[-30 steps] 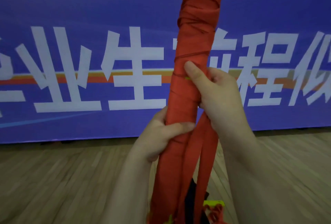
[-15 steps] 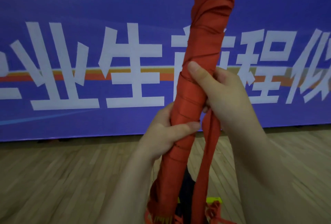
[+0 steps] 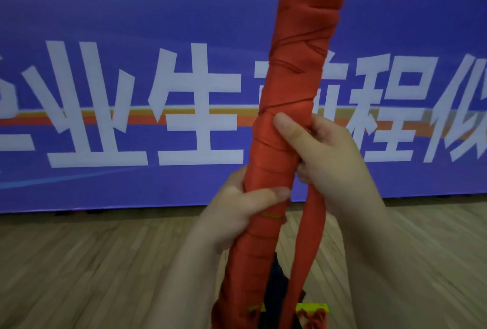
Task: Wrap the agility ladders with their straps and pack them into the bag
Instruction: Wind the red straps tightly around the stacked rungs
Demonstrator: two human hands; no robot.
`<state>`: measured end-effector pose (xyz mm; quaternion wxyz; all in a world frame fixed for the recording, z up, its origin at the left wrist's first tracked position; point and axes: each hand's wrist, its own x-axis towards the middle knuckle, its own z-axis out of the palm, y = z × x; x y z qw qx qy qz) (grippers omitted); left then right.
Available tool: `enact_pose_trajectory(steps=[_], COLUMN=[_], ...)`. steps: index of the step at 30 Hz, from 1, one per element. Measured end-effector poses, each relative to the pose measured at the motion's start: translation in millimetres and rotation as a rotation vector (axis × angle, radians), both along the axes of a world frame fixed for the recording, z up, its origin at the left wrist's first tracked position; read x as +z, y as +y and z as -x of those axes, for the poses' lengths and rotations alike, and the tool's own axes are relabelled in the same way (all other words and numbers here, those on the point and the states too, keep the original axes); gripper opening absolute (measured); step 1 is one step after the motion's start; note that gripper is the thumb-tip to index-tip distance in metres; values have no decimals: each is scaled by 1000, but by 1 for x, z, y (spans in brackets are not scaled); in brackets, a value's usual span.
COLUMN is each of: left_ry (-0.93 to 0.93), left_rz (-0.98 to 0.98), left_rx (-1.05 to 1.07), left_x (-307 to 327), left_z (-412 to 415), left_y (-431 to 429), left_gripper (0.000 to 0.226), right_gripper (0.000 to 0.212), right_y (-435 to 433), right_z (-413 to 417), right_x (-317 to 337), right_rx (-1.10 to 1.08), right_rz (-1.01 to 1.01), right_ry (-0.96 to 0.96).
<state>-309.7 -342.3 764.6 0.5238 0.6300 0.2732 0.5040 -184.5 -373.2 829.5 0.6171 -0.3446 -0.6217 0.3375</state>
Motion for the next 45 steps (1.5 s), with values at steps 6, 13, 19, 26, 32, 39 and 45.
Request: enact_pose_trajectory(steps=[6, 13, 19, 26, 32, 39, 45], left_ry=[326, 103, 327, 19, 190, 110, 296], left_rz=[-361, -134, -392, 12, -309, -163, -372], left_rx=[708, -119, 682, -296, 603, -35, 703], left_x=[-4, 10, 0, 8, 0, 10, 3], left_z=[-22, 10, -8, 15, -17, 18, -6], left_y=[-13, -4, -4, 12, -5, 6, -1], left_gripper=[41, 48, 47, 62, 37, 55, 41], right_gripper=[40, 41, 38, 29, 47, 28, 32], right_y=[2, 4, 9, 16, 10, 12, 16], right_z=[-5, -10, -12, -12, -4, -5, -7], right_x=[5, 1, 0, -7, 2, 3, 3], right_rx=[-167, -37, -85, 108, -185, 69, -51], right_rz=[4, 7, 76, 53, 110, -19, 38], right_ry=[-364, -41, -216, -22, -466, -161, -336])
